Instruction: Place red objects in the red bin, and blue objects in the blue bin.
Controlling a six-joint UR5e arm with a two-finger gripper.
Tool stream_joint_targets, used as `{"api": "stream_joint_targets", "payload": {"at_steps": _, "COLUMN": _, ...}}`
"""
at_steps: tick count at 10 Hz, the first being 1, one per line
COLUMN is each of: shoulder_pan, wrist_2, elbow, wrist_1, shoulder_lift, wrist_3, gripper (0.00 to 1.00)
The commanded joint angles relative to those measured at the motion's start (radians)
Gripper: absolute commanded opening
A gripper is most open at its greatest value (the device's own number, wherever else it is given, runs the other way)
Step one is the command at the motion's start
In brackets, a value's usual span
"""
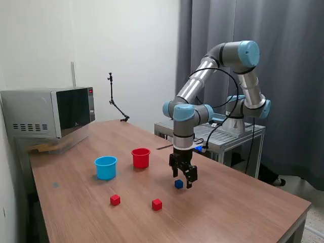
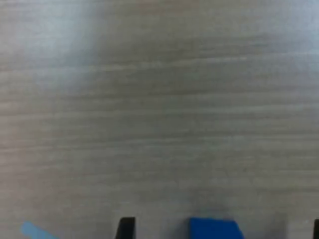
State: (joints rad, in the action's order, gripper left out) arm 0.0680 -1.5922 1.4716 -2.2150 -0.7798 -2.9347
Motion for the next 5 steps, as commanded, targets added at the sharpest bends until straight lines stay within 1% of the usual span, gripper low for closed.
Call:
{"api": "stream_joint_targets", "payload": {"at_steps": 1, "shoulder_pan": -0.01, "wrist_2": 0.012, "elbow": -0.005, "wrist_1": -0.005, "shoulder_lift": 0.004, "wrist_3": -0.004, "gripper": 1.0}}
{"api": "stream_joint_targets", "payload": {"at_steps": 5, "shoulder_pan": -0.008, "wrist_2": 0.018, "elbow": -0.011, "wrist_1": -0.032, "shoulder_lift": 0.005, "wrist_3": -0.008, "gripper": 1.0}}
